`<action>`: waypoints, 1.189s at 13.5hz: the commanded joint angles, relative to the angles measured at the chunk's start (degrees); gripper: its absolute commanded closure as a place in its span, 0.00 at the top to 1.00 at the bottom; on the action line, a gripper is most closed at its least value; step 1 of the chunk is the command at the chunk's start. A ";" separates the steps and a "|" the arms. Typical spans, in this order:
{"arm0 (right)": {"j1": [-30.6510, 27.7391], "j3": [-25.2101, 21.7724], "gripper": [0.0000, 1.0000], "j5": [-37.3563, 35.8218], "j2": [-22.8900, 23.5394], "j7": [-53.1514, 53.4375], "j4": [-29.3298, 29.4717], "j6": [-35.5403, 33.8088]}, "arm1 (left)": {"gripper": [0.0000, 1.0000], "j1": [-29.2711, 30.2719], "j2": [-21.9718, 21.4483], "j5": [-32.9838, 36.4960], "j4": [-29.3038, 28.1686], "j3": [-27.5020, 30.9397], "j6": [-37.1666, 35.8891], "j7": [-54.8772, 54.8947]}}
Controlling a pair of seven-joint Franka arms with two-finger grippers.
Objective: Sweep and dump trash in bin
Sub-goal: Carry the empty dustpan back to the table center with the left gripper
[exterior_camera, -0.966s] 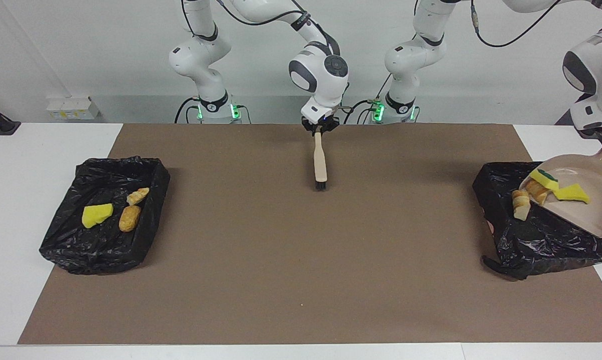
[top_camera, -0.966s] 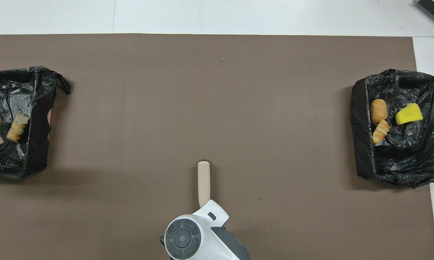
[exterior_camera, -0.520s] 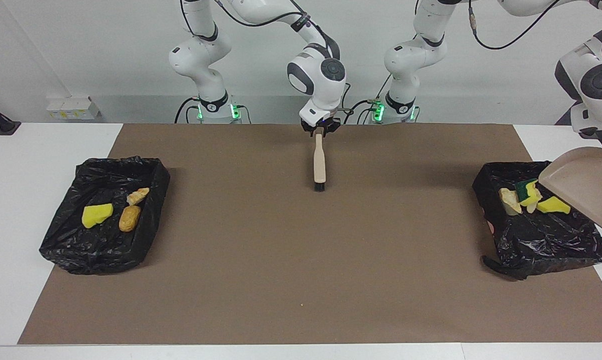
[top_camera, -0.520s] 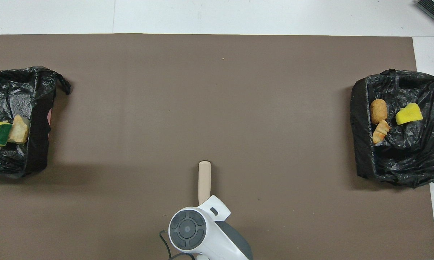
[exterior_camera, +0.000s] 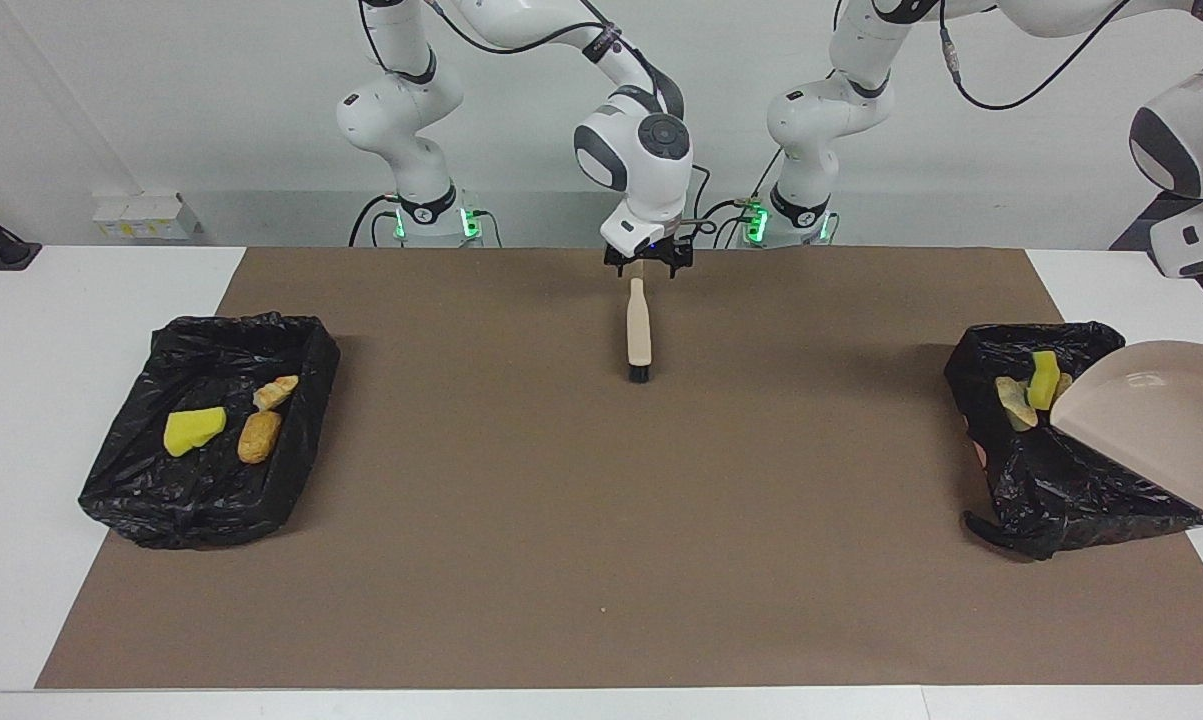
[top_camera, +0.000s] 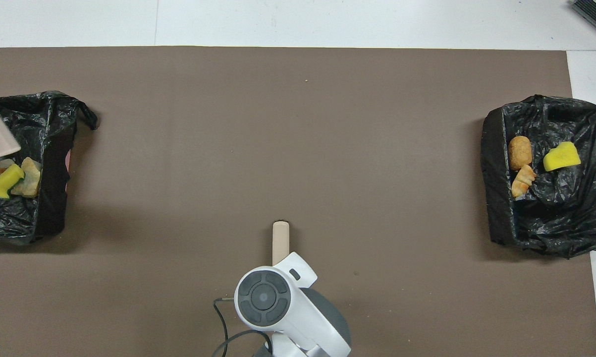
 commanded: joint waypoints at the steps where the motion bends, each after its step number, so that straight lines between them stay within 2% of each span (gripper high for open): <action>1: -5.21 0.16 1.00 0.90 -4.39 -2.28 -0.24 0.26 | 0.00 -1.67 1.54 -6.20 2.53 0.73 -0.67 -7.64; 3: -8.55 0.16 1.00 0.90 -7.64 -3.77 -0.24 -0.53 | 0.00 -3.07 1.54 -8.33 2.53 0.73 -0.59 -10.20; 5: -12.15 -0.01 1.00 0.64 -10.46 -5.53 -0.24 -1.06 | 0.00 -5.26 1.45 -14.80 2.36 0.73 -0.49 -21.50; 8: -20.39 -0.10 1.00 -0.06 -13.45 -11.49 2.12 -3.68 | 0.00 -12.63 0.66 -23.16 0.26 0.64 -1.02 -40.73; 11: -27.97 -0.10 1.00 -0.76 -12.32 -13.88 11.07 -12.20 | 0.00 -21.33 0.48 -27.57 -0.54 0.56 -1.20 -60.34; 14: -32.55 -0.10 1.00 -6.45 -11.88 -19.31 16.09 -16.15 | 0.00 -29.24 0.48 -34.68 -2.21 0.55 -0.06 -72.32; 16: -34.48 -0.10 1.00 -9.63 -10.04 -24.23 20.57 -21.42 | 0.00 -34.43 1.62 -35.32 -2.39 0.55 0.64 -79.87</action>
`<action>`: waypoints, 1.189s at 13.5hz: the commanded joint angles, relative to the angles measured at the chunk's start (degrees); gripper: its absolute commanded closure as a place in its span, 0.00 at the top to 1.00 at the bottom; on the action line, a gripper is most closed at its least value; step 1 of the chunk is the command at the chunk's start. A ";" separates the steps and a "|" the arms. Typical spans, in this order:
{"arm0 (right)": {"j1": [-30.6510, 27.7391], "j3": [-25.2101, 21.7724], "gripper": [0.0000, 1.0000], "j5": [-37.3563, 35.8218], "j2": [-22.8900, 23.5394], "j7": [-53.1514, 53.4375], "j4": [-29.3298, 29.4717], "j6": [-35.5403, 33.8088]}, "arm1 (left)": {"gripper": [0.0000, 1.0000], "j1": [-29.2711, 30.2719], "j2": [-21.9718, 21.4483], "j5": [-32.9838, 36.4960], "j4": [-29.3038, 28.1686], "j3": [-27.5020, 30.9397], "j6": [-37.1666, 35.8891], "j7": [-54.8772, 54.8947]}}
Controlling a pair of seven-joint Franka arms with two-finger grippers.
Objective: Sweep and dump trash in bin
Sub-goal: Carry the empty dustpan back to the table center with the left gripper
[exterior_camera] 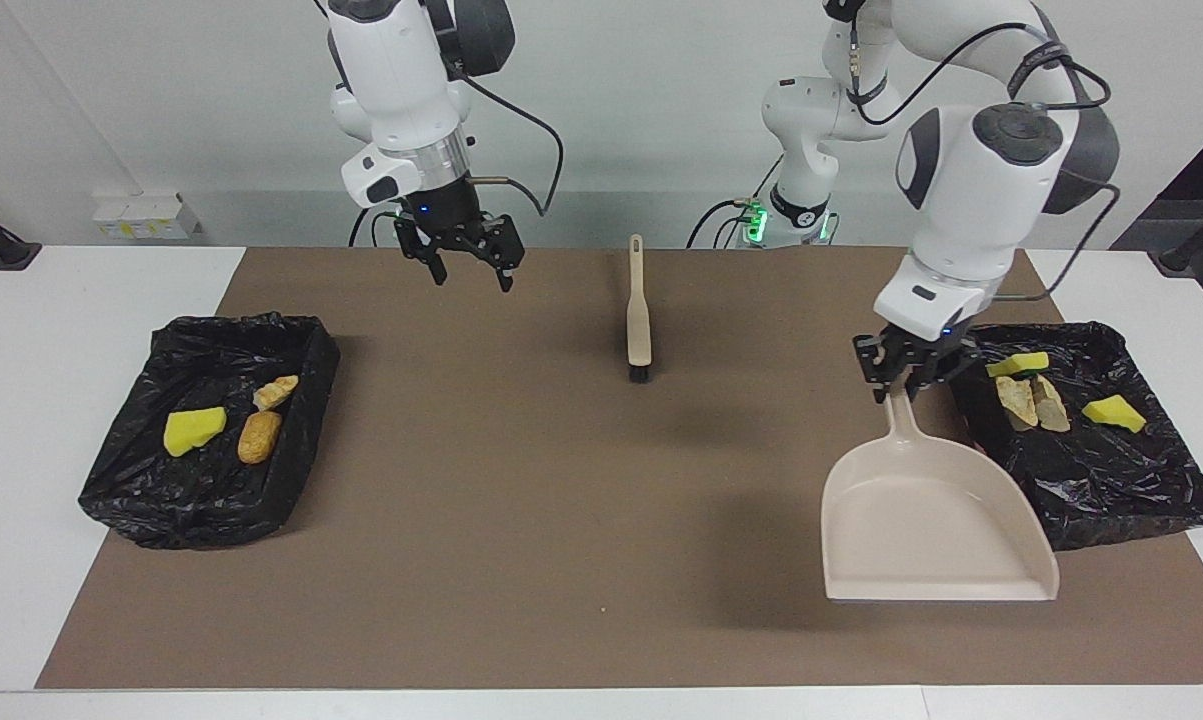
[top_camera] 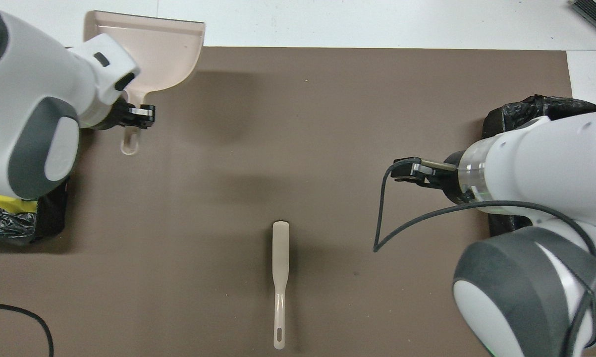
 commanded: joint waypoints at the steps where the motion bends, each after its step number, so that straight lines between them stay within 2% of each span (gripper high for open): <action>1: -3.23 0.76 1.00 -3.47 3.84 -5.48 7.66 -6.95 | 0.00 -6.73 2.23 -1.56 -1.39 1.25 3.12 -9.68; 6: -6.31 0.68 1.00 -4.35 9.37 -6.72 19.35 -16.89 | 0.00 -15.37 4.27 -2.61 -8.16 1.25 14.54 -15.17; 7: -7.01 0.76 1.00 -4.35 10.34 -6.72 20.85 -17.78 | 0.00 -16.94 5.06 -2.70 -8.25 1.16 14.83 -15.09; 10: -7.37 0.76 1.00 -4.18 10.35 -7.51 20.61 -16.74 | 0.00 -18.18 5.68 -6.03 -9.56 1.07 16.92 -15.43; 14: -9.04 0.59 1.00 -4.53 10.18 -10.84 20.17 -15.15 | 0.00 -19.86 5.33 -6.22 -13.07 1.16 19.57 -17.98; 16: -9.22 0.59 1.00 -4.35 8.61 -10.07 17.46 -15.24 | 0.00 -20.47 5.42 -6.22 -13.70 1.07 21.59 -18.24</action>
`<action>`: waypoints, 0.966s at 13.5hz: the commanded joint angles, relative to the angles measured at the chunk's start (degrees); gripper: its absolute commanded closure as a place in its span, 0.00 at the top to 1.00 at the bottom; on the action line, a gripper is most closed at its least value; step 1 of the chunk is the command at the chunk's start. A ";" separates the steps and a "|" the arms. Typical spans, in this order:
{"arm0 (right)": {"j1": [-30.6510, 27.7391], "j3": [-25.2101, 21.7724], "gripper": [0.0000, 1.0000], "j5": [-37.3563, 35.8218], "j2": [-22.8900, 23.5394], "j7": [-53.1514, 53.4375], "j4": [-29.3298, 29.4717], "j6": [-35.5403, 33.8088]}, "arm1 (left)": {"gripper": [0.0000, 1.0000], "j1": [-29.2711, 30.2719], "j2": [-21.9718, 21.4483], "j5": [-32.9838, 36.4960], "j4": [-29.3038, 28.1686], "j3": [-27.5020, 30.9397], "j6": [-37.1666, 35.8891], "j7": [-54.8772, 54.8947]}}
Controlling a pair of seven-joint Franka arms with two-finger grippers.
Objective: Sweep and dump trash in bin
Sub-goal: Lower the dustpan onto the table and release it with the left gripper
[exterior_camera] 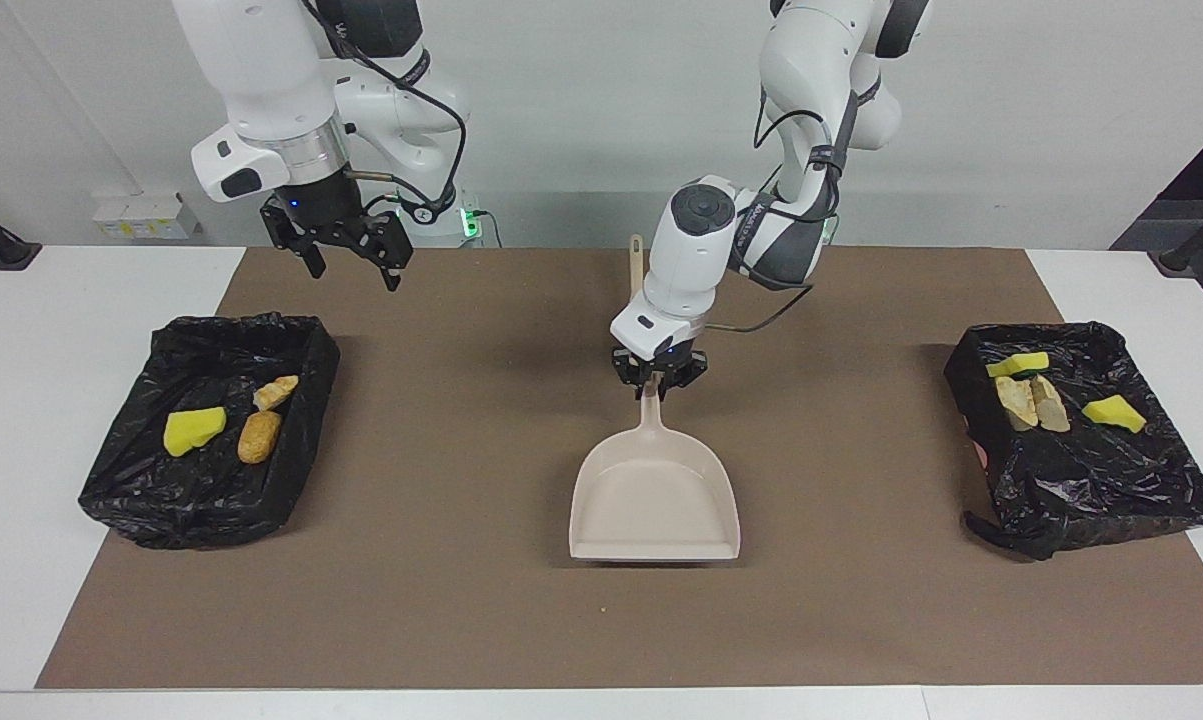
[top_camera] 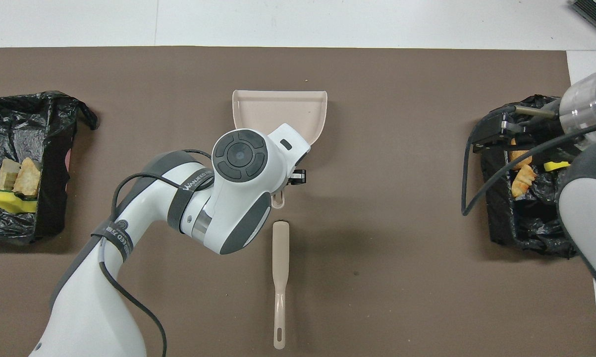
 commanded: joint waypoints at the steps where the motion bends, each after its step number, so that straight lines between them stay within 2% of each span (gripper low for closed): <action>1: -1.03 0.68 1.00 -0.70 -2.00 -1.47 -3.47 0.48 | 0.00 -1.80 -0.82 -0.82 -2.26 1.20 2.71 -1.00; 2: -1.03 0.68 1.00 -0.70 -2.79 -1.47 -4.62 1.00 | 0.00 -2.58 0.84 -0.82 -2.08 1.20 2.88 -1.79; 4: -1.03 0.68 1.00 -0.70 -3.58 -2.08 -5.85 1.36 | 0.00 -2.50 1.29 -0.99 -1.29 1.20 3.49 -2.67; 5: -1.03 0.68 1.00 -0.79 -3.85 -2.35 -6.73 2.23 | 0.04 -2.50 1.29 -1.08 -1.46 1.20 4.28 -4.15; 6: -1.12 0.68 1.00 -0.79 -4.11 -2.44 -7.09 2.58 | 0.51 -2.68 1.29 -1.08 -1.81 1.20 5.33 -4.25; 7: -1.38 0.68 1.00 -0.79 -4.12 -2.44 -7.09 2.59 | 0.82 -2.77 1.38 -1.00 -2.25 1.20 6.04 -4.26; 8: -1.47 0.60 1.00 -1.31 -4.20 -2.35 -7.09 2.59 | 0.90 -2.77 1.55 -1.00 -2.34 1.20 6.13 -3.99; 9: -1.30 0.68 1.00 -2.10 -4.20 -2.44 -7.09 2.50 | 0.91 -2.68 1.82 -1.00 -2.34 1.20 6.13 -3.82; 10: -0.86 0.60 1.00 -2.46 -4.20 -2.35 -7.09 2.41 | 1.00 -2.68 1.82 -1.00 -2.17 1.29 5.79 -3.82; 13: -0.68 0.68 1.00 -3.08 -4.82 -2.35 -6.74 1.97 | 1.00 -1.02 0.59 -0.56 -1.21 1.81 2.37 -3.73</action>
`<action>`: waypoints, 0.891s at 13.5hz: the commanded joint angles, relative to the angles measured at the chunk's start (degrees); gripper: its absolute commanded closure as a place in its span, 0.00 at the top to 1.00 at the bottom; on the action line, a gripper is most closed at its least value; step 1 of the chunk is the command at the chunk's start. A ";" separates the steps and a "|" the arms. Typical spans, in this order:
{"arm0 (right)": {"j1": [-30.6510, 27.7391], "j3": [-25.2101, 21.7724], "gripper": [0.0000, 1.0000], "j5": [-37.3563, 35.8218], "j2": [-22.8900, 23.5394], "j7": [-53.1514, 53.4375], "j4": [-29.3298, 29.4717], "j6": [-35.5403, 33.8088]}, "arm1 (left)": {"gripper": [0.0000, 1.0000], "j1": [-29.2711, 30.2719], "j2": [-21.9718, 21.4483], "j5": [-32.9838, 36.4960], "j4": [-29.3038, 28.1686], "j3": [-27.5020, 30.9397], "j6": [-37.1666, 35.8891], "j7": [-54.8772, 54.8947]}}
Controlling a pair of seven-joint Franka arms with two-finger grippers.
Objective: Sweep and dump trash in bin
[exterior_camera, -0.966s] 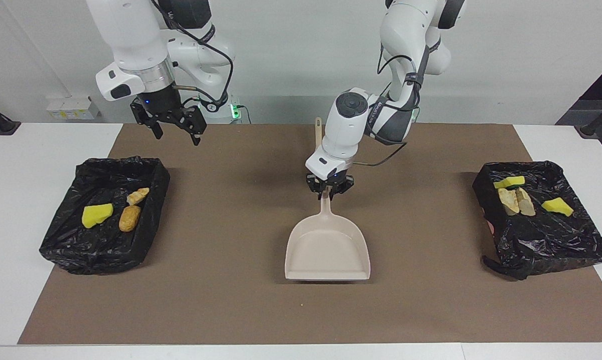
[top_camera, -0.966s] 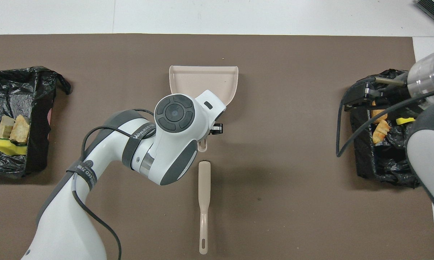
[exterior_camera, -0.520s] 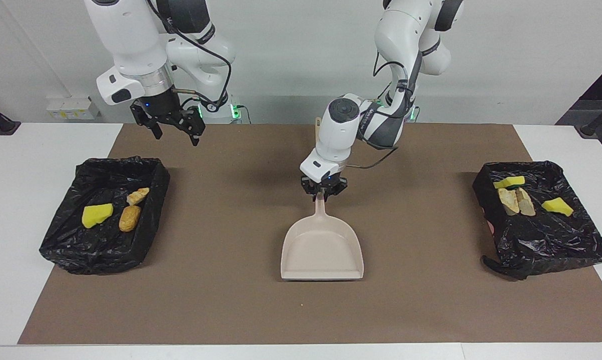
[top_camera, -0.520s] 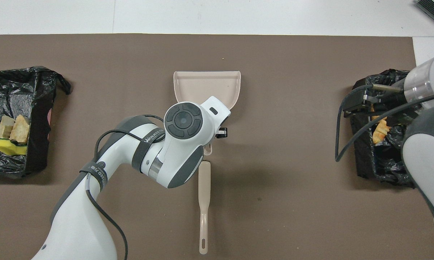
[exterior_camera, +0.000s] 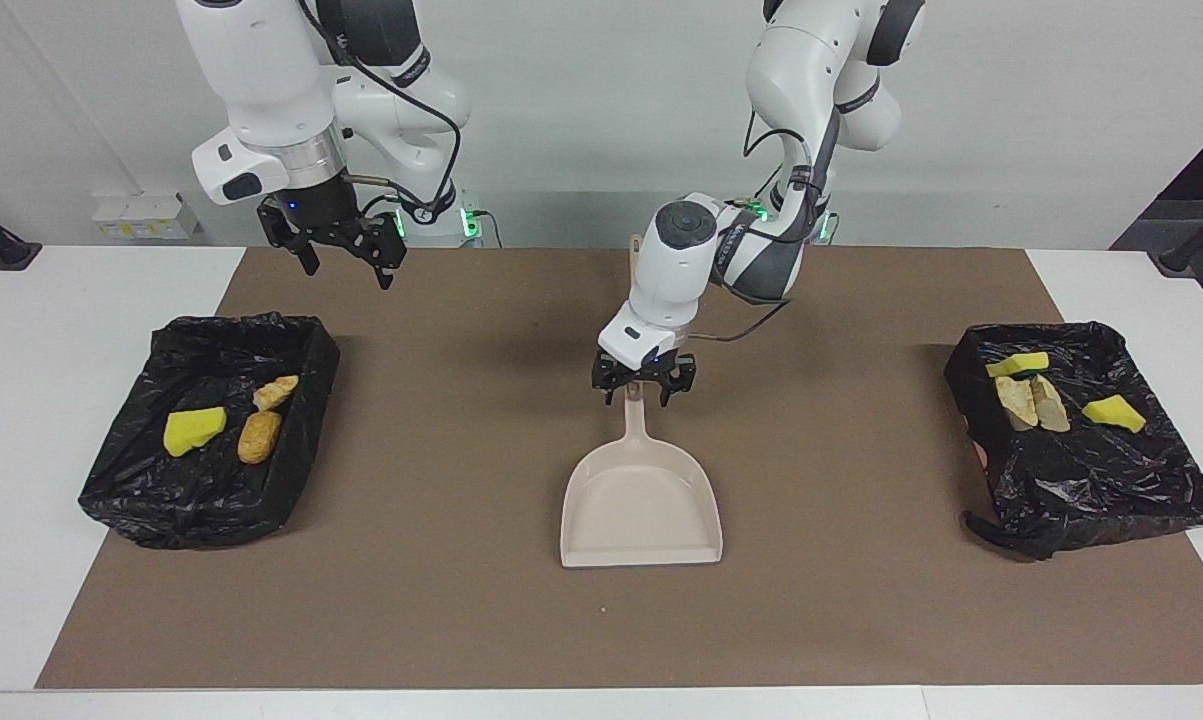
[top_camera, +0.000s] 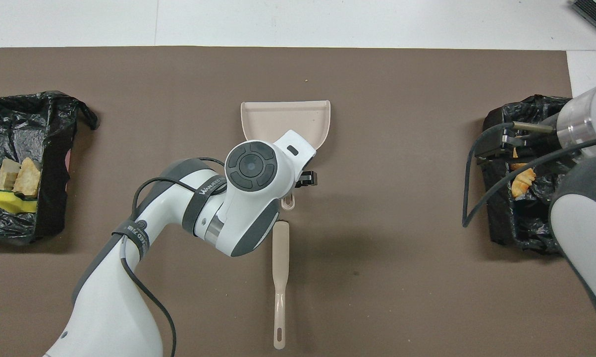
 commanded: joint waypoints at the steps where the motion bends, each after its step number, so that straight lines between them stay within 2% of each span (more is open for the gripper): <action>1: -0.61 0.55 1.00 -1.08 -2.25 -2.11 -1.88 0.82 | 1.00 1.65 -2.20 -0.20 0.44 1.78 -2.08 -0.11; 4: -0.62 0.55 1.00 -0.20 -2.87 -3.26 -1.79 0.73 | 1.00 7.09 -5.88 -0.11 0.10 2.14 -7.51 1.19; 12: -0.88 0.55 1.00 0.07 -2.61 -3.25 -1.35 1.43 | 1.00 25.55 -17.22 -0.10 -0.34 2.14 -26.14 29.04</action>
